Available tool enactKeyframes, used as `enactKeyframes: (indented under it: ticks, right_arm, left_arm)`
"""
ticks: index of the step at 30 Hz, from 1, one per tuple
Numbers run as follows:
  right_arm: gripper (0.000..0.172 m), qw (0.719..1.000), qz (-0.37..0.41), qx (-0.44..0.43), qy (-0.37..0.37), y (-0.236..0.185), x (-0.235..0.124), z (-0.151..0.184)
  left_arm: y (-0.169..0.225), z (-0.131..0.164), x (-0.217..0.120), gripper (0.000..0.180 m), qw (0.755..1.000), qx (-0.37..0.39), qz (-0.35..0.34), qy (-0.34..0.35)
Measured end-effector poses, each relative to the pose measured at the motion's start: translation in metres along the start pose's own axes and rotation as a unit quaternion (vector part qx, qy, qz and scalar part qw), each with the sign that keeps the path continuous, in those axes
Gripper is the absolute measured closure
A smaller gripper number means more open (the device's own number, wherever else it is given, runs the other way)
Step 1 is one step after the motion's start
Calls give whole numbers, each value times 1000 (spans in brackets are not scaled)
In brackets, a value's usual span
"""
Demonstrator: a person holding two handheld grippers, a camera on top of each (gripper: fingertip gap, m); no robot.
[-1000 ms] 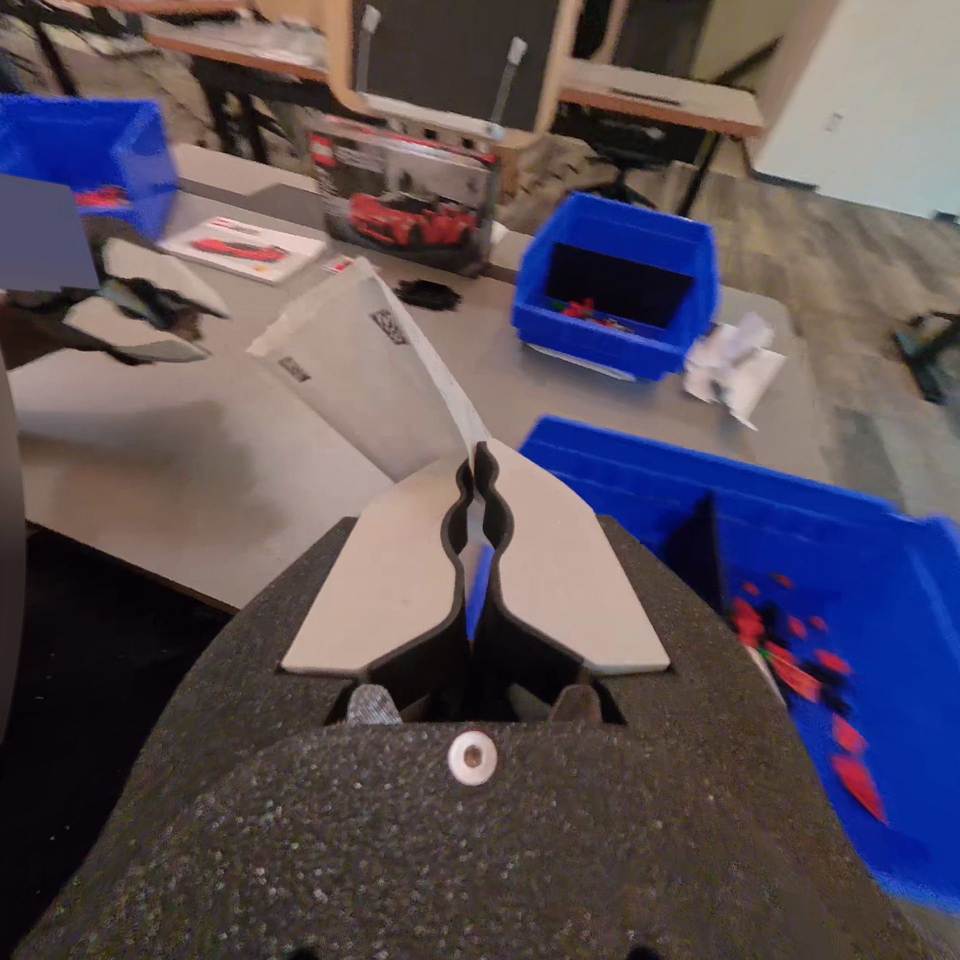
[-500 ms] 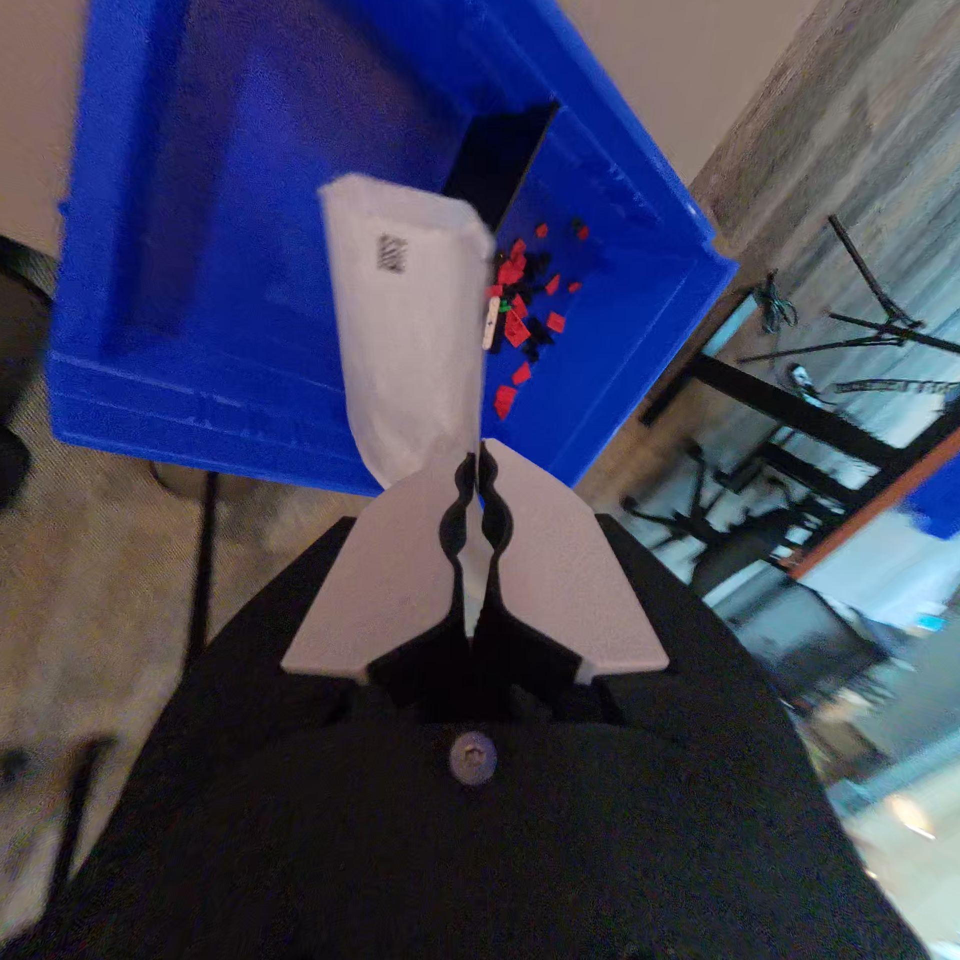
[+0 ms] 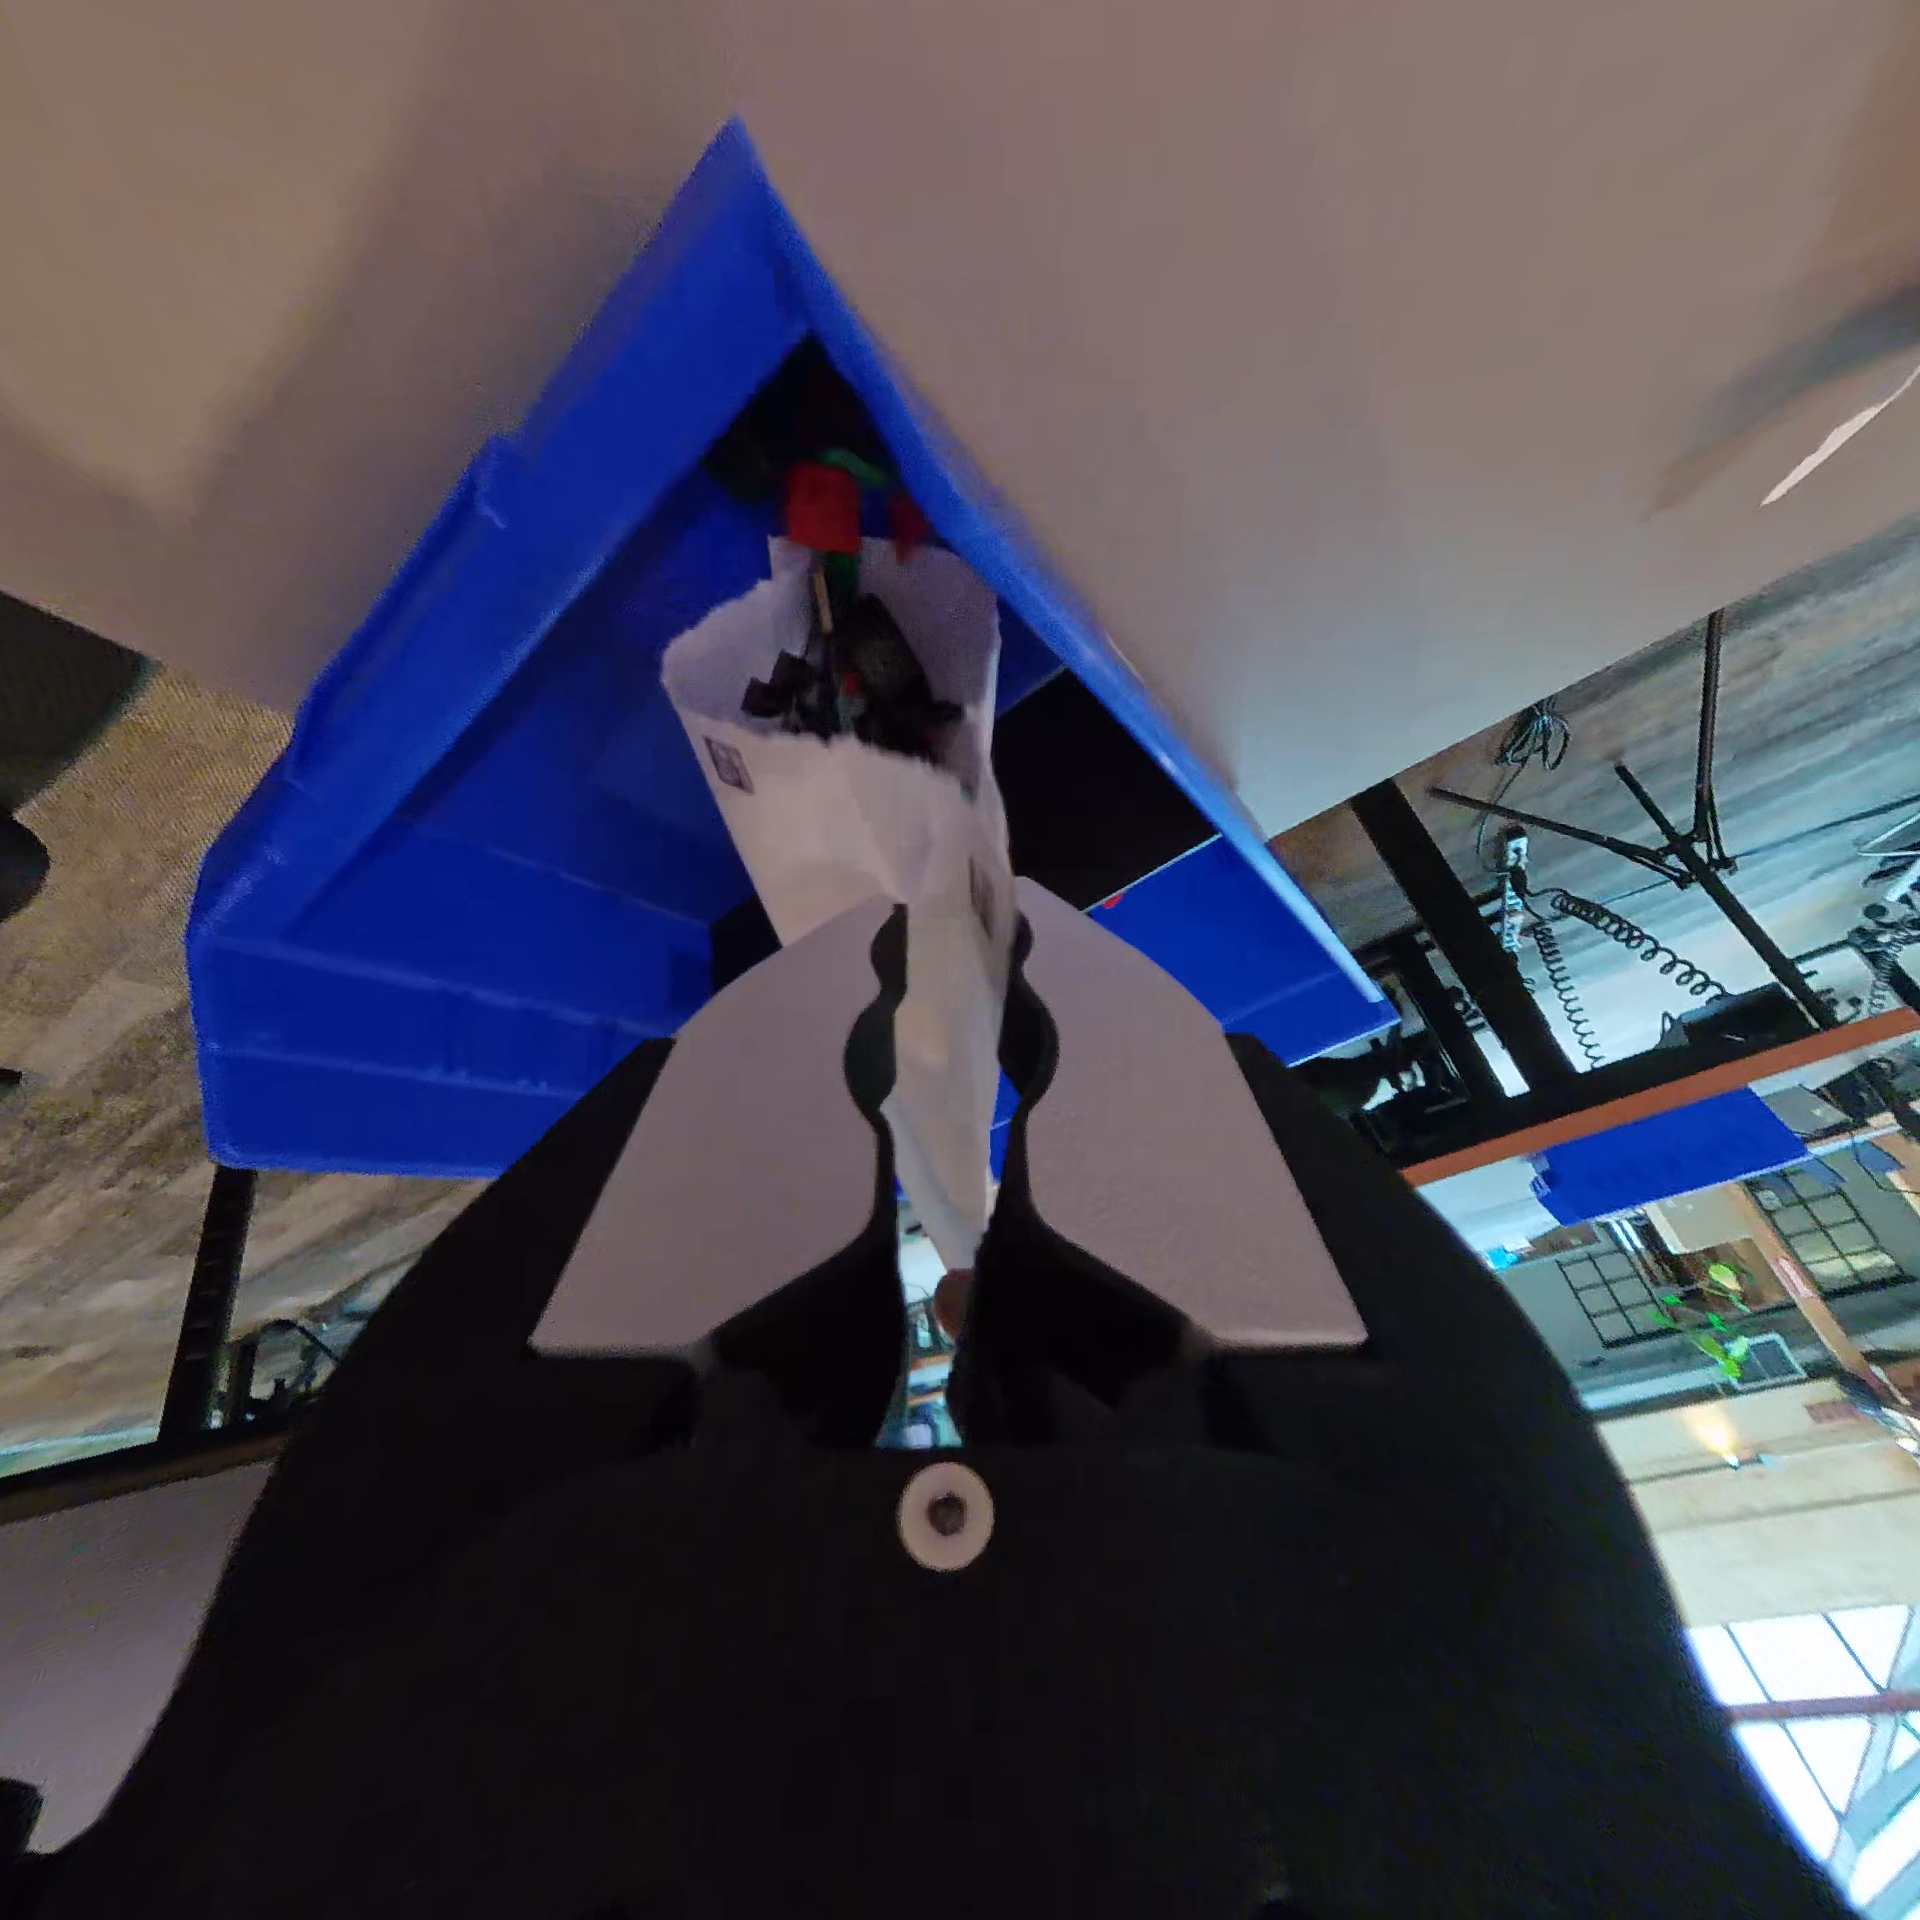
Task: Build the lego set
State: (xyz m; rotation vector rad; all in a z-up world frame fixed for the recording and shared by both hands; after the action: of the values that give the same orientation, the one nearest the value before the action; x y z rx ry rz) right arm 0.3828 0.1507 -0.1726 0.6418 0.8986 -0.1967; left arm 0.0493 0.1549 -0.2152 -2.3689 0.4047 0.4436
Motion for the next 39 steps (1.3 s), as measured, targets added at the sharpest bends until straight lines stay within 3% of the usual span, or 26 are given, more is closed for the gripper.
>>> enactKeyframes:
  ticks: [1, 6, 8, 10, 11, 13, 17, 25, 31, 35, 39]
  right_arm:
    - [152, 1000, -1, 9, 7, 1, 1, 0]
    - [116, 989, -8, 100, 109, 6, -2, 21]
    - [88, 965, -7, 176, 193, 12, -13, 39]
    - [70, 922, -9, 274, 273, 16, -21, 64]
    - [70, 894, -20, 325, 308, 16, -20, 79]
    - [88, 843, -70, 415, 336, 2, 0, 106]
    - [113, 796, -169, 477, 333, -40, 49, 115]
    - [130, 819, -134, 440, 342, -46, 63, 83]
    - [159, 832, -102, 414, 356, -39, 53, 80]
    - [166, 861, -113, 378, 322, -39, 44, 85]
    - [169, 899, -137, 339, 241, -41, 37, 97]
  left_arm:
    - [1, 1, 1, 154, 1000, 3, 2, -4]
    - [5, 2, 4, 154, 1000, 11, 14, -13]
    - [7, 3, 5, 154, 1000, 10, 19, -15]
    - [9, 4, 7, 154, 1000, 8, 24, -14]
    - [9, 5, 7, 154, 1000, 8, 27, -15]
    - [10, 5, 9, 154, 999, 9, 29, -16]
    - [11, 4, 12, 154, 999, 14, 34, -18]
    - [5, -1, 9, 152, 1000, 0, 19, 6]
    - [9, 5, 13, 152, 1000, 0, 29, -3]
    - [13, 7, 17, 152, 999, -1, 39, -7]
    - [15, 5, 17, 152, 999, 0, 42, -4]
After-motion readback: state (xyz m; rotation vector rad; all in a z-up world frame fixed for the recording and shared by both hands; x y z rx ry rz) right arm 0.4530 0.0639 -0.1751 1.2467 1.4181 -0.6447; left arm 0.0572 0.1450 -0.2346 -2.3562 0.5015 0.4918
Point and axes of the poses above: each gripper's, where its closed fingertips meet, x out along the fingers, z out of its underside, y = z × x across the jaws, the point moved 2 cm from there along -x, back along the fingers, and after that the axes turned 14 degrees about z, right-handed, at the moved point
